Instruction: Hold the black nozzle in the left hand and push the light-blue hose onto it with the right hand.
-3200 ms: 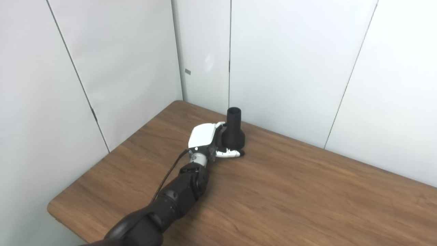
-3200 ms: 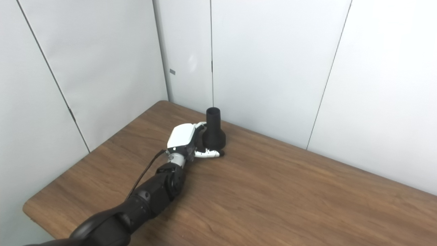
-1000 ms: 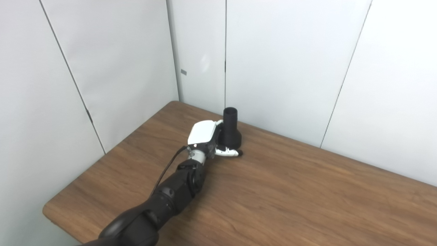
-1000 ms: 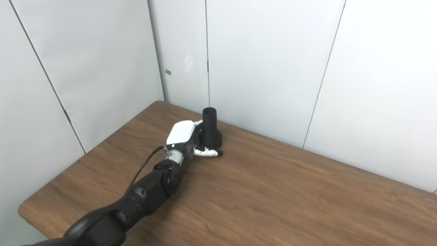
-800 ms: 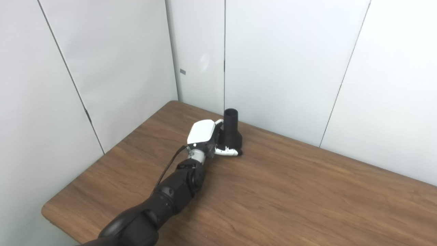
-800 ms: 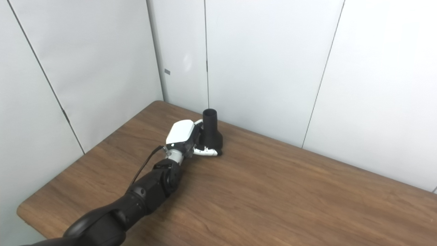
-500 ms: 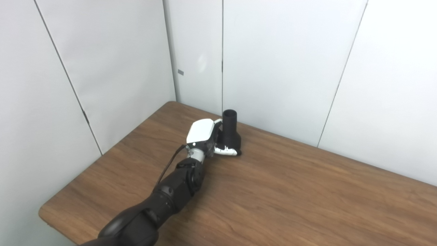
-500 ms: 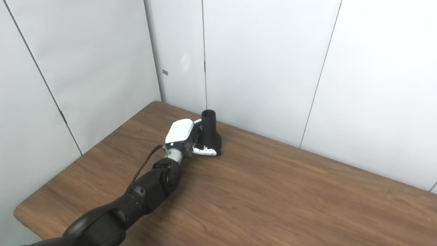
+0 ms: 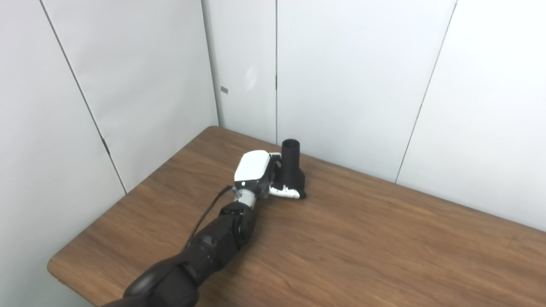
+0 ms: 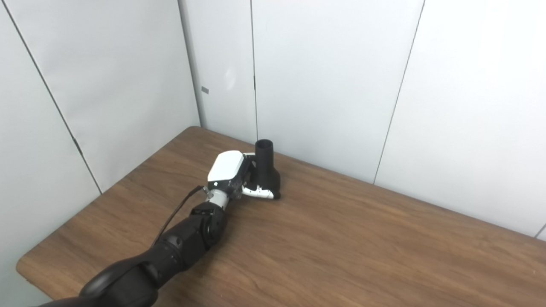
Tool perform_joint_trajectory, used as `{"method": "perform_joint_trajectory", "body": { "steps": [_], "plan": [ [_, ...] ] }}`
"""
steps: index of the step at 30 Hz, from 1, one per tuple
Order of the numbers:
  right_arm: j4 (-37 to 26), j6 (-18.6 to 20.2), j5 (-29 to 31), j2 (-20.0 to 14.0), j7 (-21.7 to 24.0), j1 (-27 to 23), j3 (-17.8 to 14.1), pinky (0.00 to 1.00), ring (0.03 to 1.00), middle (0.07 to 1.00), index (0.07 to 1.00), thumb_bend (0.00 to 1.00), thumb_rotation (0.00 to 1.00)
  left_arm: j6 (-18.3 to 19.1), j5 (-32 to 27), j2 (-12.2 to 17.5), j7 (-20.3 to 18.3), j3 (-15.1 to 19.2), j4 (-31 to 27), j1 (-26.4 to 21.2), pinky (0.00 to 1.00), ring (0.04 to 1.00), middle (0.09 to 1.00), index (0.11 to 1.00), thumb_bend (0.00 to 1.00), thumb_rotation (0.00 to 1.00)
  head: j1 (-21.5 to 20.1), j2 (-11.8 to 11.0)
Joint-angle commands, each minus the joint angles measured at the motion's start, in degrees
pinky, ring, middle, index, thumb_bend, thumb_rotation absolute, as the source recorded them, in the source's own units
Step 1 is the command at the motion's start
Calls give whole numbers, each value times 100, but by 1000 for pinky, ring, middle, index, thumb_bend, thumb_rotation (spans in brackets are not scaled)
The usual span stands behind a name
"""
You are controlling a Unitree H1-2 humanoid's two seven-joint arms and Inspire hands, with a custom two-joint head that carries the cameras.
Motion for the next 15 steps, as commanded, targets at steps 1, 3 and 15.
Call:
{"method": "perform_joint_trajectory", "body": {
  "steps": [1, 3, 15],
  "plan": [
    [-181, -86, -15, -53, 42, -19, -3, 503, 602, 650, 628, 569, 681, -114, 142, -371, -407, -324, 277, 347, 391, 435, 479, 490, 524, 0, -3, 10],
    [-199, -53, -15, -56, 46, -15, 2, 505, 603, 651, 629, 570, 683, -86, 191, -371, -402, -400, 290, 351, 301, 375, 469, 498, 523, 0, -1, 16],
    [-229, -49, 1, -46, 56, -11, 26, 512, 603, 651, 634, 572, 684, -289, 612, -319, 41, -819, 378, 424, 103, 151, 471, 481, 526, 0, -30, 20]
  ]
}}
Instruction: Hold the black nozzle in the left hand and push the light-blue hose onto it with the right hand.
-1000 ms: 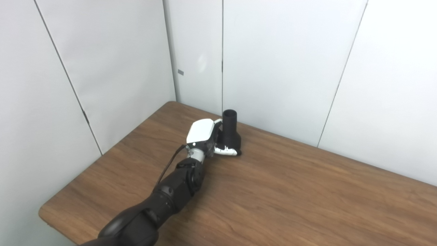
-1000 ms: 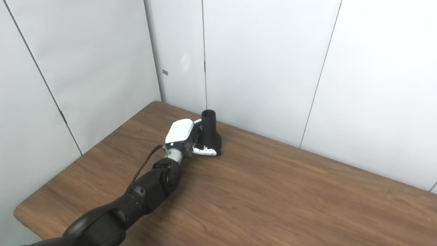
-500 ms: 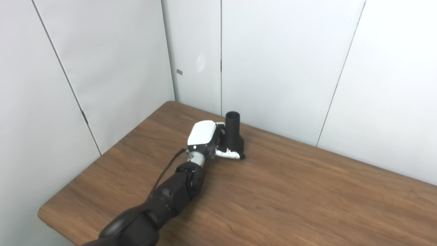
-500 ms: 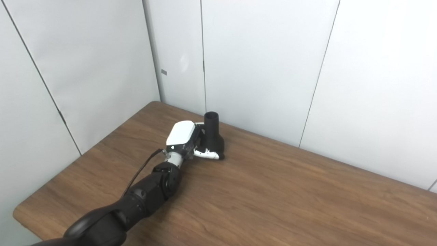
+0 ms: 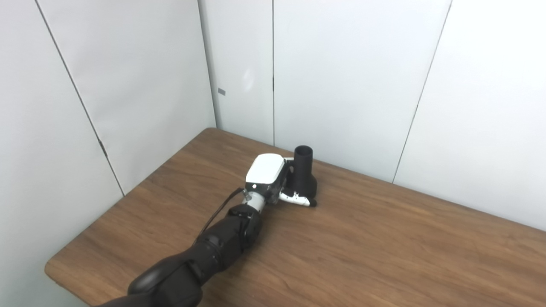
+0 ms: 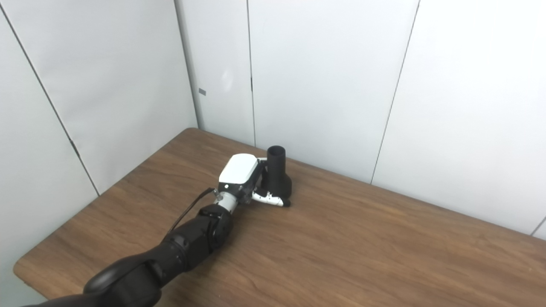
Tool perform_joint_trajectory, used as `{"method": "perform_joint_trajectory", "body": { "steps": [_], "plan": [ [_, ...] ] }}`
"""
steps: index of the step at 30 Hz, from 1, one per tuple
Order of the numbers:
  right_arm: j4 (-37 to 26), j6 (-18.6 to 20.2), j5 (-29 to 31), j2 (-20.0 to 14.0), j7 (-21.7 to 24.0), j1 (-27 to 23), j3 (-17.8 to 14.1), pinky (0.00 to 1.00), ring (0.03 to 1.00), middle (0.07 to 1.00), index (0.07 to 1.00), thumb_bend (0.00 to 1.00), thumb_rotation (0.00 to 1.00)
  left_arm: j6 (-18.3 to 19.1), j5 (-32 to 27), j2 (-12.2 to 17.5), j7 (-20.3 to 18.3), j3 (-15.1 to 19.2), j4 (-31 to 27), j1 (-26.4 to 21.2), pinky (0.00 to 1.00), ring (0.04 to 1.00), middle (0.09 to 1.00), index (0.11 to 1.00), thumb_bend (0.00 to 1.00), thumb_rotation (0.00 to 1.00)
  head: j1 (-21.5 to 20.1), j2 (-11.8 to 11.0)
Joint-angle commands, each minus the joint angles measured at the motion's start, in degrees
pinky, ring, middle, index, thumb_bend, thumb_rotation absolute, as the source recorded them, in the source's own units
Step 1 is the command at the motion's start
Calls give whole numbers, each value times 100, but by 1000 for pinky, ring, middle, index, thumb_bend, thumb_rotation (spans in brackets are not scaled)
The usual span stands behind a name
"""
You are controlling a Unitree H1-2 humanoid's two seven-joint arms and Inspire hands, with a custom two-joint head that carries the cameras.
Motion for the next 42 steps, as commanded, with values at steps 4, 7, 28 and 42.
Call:
{"method": "perform_joint_trajectory", "body": {
  "steps": [4, 7, 28, 42],
  "plan": [
    [-212, -104, -20, -42, 39, -18, 3, 510, 604, 651, 634, 562, 684, -86, 221, -296, -123, -320, 225, 563, 111, 161, 471, 482, 526, 0, -86, 37],
    [-271, -89, -49, -11, 0, -21, 0, 499, 598, 644, 626, 562, 681, -131, 230, -298, -162, -343, 39, 642, 138, 194, 471, 482, 526, 0, -202, 71],
    [-1634, 583, -593, 350, -503, -231, -246, 545, 650, 670, 640, 266, 146, -820, -89, -192, -1219, 89, -2247, 1561, 169, 229, 436, 506, 518, 0, -1901, 266],
    [-1703, 857, -1428, 114, -1061, -796, -873, 527, 638, 665, 628, 265, 0, -1714, 322, -216, -1559, 52, -3075, 1993, 64, 110, 174, 483, 516, 36, -3169, 237]
  ]
}}
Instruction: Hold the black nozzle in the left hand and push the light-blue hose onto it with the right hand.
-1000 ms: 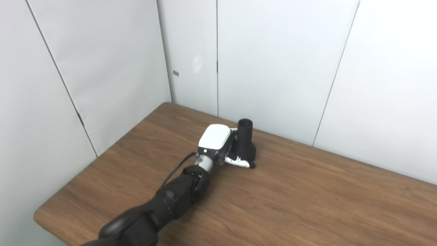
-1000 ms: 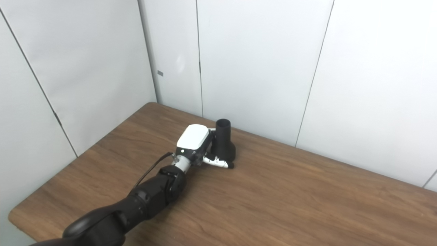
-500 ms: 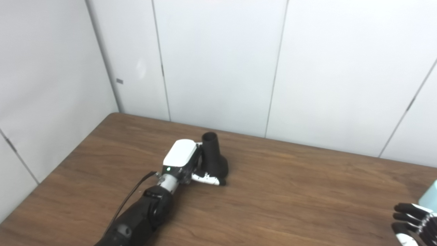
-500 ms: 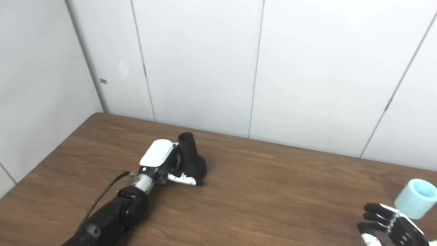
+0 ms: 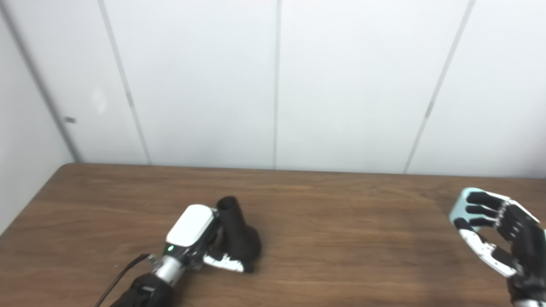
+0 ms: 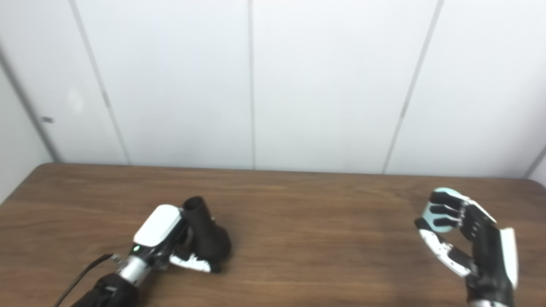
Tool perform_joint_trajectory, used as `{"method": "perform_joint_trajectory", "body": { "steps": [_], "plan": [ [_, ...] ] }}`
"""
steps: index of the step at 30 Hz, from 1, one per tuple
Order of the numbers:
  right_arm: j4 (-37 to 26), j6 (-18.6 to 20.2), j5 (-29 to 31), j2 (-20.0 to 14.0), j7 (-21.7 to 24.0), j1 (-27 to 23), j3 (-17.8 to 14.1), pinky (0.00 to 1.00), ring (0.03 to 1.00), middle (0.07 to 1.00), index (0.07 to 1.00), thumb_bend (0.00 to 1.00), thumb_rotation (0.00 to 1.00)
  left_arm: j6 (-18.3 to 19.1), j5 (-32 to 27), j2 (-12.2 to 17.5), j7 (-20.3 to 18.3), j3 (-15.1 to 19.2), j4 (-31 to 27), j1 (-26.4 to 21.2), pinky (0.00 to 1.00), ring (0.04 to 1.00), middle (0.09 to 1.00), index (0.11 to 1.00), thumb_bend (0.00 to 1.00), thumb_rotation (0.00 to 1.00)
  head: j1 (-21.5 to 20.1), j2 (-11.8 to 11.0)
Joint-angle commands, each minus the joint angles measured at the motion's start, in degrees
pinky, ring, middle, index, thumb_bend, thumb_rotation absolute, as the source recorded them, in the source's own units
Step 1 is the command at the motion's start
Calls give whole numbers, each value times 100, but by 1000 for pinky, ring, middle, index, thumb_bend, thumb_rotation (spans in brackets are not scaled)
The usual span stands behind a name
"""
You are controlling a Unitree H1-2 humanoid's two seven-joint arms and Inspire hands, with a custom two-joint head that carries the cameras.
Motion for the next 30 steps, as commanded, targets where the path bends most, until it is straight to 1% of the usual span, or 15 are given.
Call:
{"method": "perform_joint_trajectory", "body": {
  "steps": [1, 3, 6, 7, 9, 10, 11, 13, 15, 19, 22, 25, 28, 29, 30],
  "plan": [
    [-62, -109, -189, -262, -131, -244, -131, 530, 644, 670, 632, 277, 0, -333, 11, -194, 130, -176, 120, 415, 61, 107, 170, 483, 516, 36, -16, -2],
    [23, -148, -278, -325, -197, -304, -183, 533, 650, 676, 637, 310, 4, -464, 84, -188, 153, -166, 131, 429, 59, 104, 164, 483, 517, 36, -105, -11],
    [236, -233, -495, -419, -422, -428, -295, 525, 638, 660, 626, 416, 143, -588, 255, -172, 203, -220, 100, 442, 57, 101, 157, 483, 517, 36, -179, -19],
    [309, -229, -557, -444, -507, -473, -333, 523, 644, 667, 632, 481, 194, -610, 330, -163, 231, -265, 84, 441, 58, 104, 162, 483, 517, 36, -194, -19],
    [420, -149, -630, -458, -634, -564, -402, 493, 636, 676, 645, 586, 258, -628, 496, -135, 278, -365, 33, 442, 59, 106, 163, 483, 517, 37, -242, -22],
    [470, -107, -647, -461, -688, -606, -435, 499, 641, 686, 661, 636, 272, -629, 582, -129, 313, -419, 4, 444, 63, 111, 169, 483, 517, 37, -245, -22],
    [516, -79, -676, -462, -740, -644, -457, 510, 647, 694, 671, 661, 265, -630, 664, -116, 362, -487, -11, 440, 67, 116, 180, 483, 517, 37, -264, -22],
    [601, -88, -741, -487, -825, -698, -475, 516, 650, 701, 678, 693, 242, -632, 770, -97, 486, -624, 24, 417, 79, 129, 204, 483, 517, 38, -282, -26],
    [632, -20, -754, -498, -864, -741, -493, 511, 649, 699, 680, 716, 225, -630, 873, -104, 503, -696, 40, 407, 83, 132, 207, 483, 517, 39, -304, -39],
    [775, 2, -764, -520, -934, -831, -531, 518, 651, 698, 685, 730, 234, -622, 1037, -147, 483, -799, 121, 374, 82, 130, 200, 483, 518, 40, -388, -65],
    [960, -7, -820, -550, -1025, -899, -543, 570, 685, 717, 702, 729, 238, -622, 1134, -148, 537, -897, 224, 328, 83, 130, 208, 482, 519, 40, -523, -72],
    [1157, 122, -750, -579, -1026, -993, -566, 598, 707, 739, 731, 776, 274, -621, 1160, -160, 577, -980, 304, 288, 94, 139, 222, 483, 518, 39, -655, -70],
    [1354, 276, -1001, -698, -1030, -1020, -469, 604, 709, 749, 755, 826, 333, -613, 1207, -170, 650, -1034, 345, 265, 102, 145, 229, 483, 518, 39, -758, -65],
    [1413, 373, -1047, -740, -994, -1032, -436, 606, 711, 753, 762, 840, 349, -609, 1225, -175, 658, -1052, 355, 258, 103, 147, 231, 483, 518, 39, -791, -54],
    [1445, 506, -1065, -778, -926, -1042, -398, 621, 727, 769, 781, 876, 383, -611, 1240, -178, 682, -1077, 362, 249, 104, 149, 235, 483, 518, 39, -814, -42]
  ]
}}
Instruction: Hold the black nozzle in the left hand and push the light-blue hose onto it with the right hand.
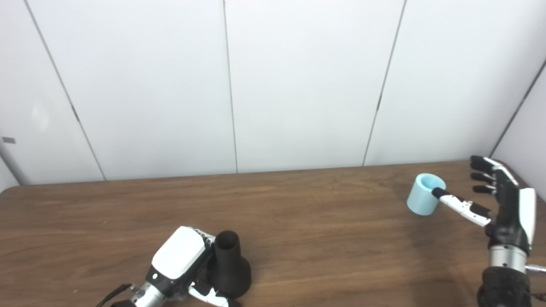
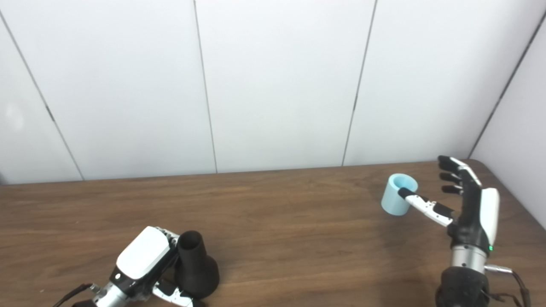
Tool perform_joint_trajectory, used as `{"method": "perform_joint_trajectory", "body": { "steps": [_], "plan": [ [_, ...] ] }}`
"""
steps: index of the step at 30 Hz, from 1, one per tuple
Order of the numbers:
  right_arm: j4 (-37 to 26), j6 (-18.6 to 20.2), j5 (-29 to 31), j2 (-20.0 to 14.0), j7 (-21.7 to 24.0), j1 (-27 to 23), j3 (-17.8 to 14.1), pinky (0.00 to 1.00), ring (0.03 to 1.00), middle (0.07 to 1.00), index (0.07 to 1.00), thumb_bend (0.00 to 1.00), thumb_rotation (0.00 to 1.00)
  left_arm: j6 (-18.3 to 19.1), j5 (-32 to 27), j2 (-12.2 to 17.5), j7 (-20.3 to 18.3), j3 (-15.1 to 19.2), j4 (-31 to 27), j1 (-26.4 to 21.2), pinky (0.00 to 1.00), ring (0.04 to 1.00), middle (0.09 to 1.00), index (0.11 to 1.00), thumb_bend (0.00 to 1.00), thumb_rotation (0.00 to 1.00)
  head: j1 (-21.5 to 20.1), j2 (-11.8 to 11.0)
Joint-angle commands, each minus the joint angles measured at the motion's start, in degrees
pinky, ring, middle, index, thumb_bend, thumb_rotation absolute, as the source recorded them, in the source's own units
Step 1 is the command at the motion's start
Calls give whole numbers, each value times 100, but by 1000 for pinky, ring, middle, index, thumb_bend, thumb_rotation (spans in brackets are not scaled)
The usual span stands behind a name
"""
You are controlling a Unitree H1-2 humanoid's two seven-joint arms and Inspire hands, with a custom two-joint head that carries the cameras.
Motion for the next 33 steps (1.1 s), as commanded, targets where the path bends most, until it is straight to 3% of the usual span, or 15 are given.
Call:
{"method": "perform_joint_trajectory", "body": {
  "steps": [1, 5, 8, 15, 23, 25, 29, 33],
  "plan": [
    [-57, 172, -122, -249, 46, -224, 27, 649, 757, 797, 807, 900, 416, -86, 185, -255, 50, -328, 376, 395, 105, 152, 239, 483, 518, 39, -38, 27],
    [219, 275, 74, -366, 215, -323, 139, 737, 837, 869, 874, 987, 460, -94, 276, -290, 242, -449, 466, 344, 87, 135, 208, 482, 518, 40, -79, 45],
    [506, 366, 49, -455, 256, -427, 236, 752, 849, 876, 885, 1000, 460, -59, 404, -335, 311, -506, 514, 316, 75, 124, 191, 482, 519, 40, -55, 53],
    [1135, 353, 176, -493, 147, -651, 307, 604, 755, 826, 889, 1000, 458, -33, 447, -404, 300, -558, 486, 299, 73, 121, 189, 482, 519, 40, -64, 61],
    [1666, 290, 344, -522, 68, -870, 362, 602, 759, 823, 887, 1000, 415, -47, 441, -381, 291, -571, 434, 306, 77, 130, 201, 482, 519, 40, -190, 62],
    [1742, 300, 349, -548, 85, -913, 401, 670, 808, 857, 890, 1000, 411, -40, 431, -383, 278, -564, 427, 313, 78, 131, 203, 482, 519, 40, -190, 62],
    [1876, 285, 403, -586, 107, -1015, 450, 694, 825, 874, 890, 1000, 400, -24, 447, -382, 267, -566, 386, 337, 75, 129, 199, 482, 519, 40, -188, 82],
    [2049, 165, 364, -627, 80, -1101, 561, 580, 717, 788, 879, 1000, 391, -59, 447, -378, 325, -579, 372, 349, 80, 132, 208, 482, 519, 40, -176, 93]
  ]
}}
